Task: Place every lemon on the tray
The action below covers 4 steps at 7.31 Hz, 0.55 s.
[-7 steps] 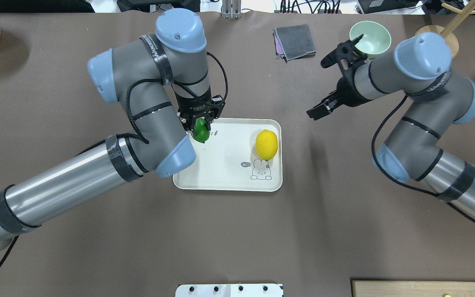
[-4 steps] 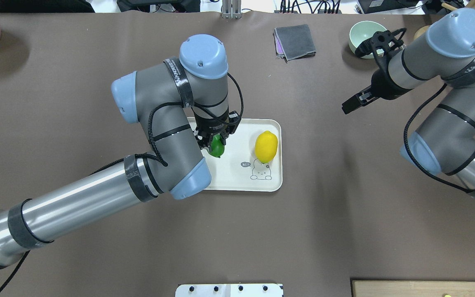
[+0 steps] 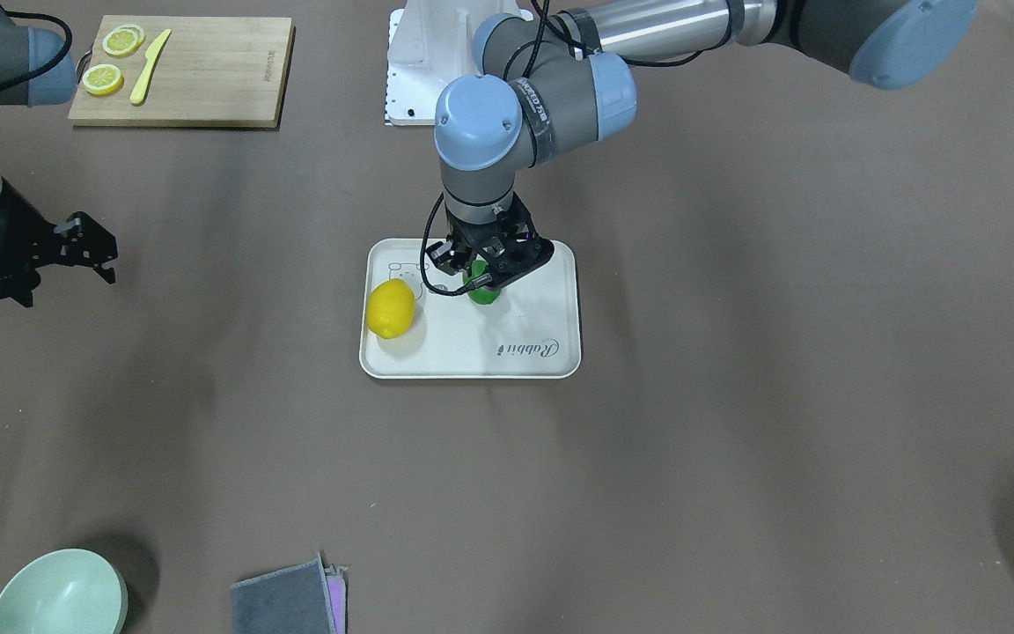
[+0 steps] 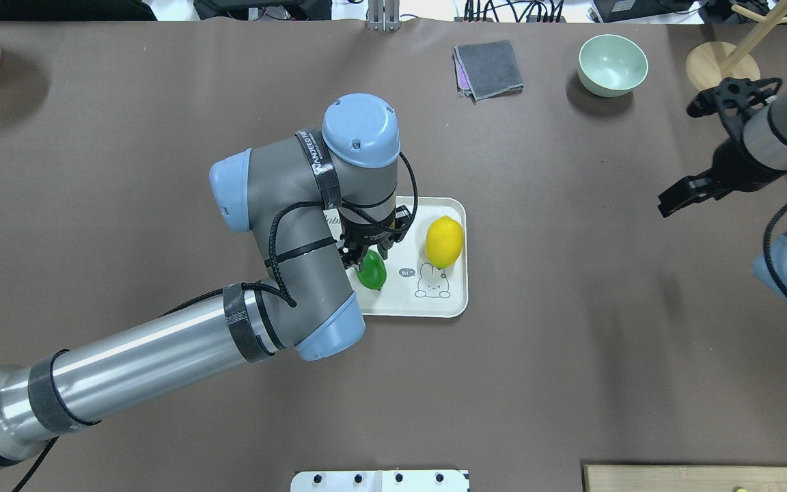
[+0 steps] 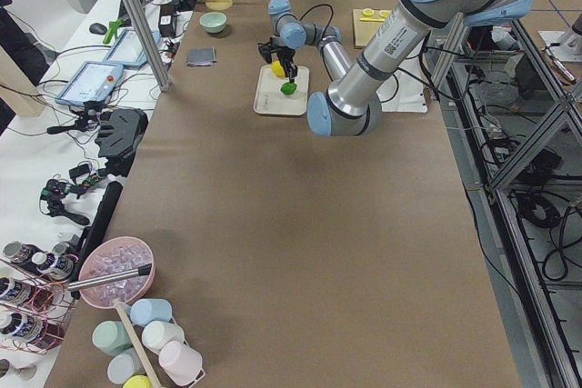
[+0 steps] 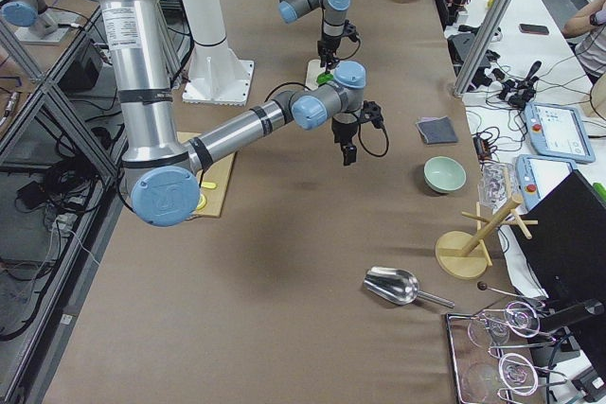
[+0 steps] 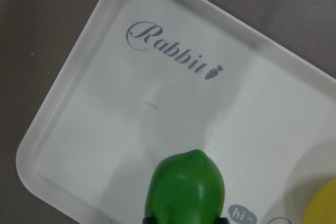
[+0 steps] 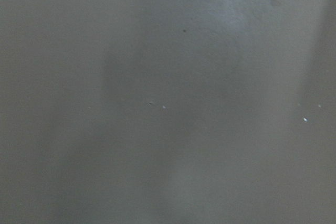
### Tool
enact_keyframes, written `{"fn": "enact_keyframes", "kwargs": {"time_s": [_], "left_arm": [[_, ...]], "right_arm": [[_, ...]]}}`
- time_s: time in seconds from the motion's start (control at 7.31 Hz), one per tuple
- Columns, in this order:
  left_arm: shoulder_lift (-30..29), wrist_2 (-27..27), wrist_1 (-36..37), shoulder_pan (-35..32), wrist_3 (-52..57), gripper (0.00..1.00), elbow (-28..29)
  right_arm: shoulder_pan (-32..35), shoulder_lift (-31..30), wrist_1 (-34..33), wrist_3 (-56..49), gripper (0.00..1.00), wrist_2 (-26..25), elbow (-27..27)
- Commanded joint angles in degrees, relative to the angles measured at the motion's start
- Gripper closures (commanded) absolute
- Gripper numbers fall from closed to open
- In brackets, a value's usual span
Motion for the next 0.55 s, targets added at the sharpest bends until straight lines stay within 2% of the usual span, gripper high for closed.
{"fn": "enact_keyframes", "kwargs": {"time_s": [0.0, 0.14, 0.27, 0.41], "left_arm": [[0.0, 0.1, 0.2, -0.1, 0.4, 0.02, -0.6], [0.7, -0.1, 0.9, -1.2, 1.0, 0.02, -2.4], [4.6, -0.6, 2.8, -2.7, 5.7, 0.02, -6.1], [9.8, -0.7, 5.1, -5.3, 13.9, 0.02, -11.2]], "right_arm": [[5.4, -1.9, -7.4, -1.4, 0.01, 1.6, -2.2], [9.3, -2.1, -9.4, -3.1, 0.01, 5.1, -5.2], [13.8, -2.2, -10.0, -3.2, 0.01, 10.3, -8.6], [15.9, -3.4, -9.5, -3.3, 0.01, 11.0, -9.2]]}}
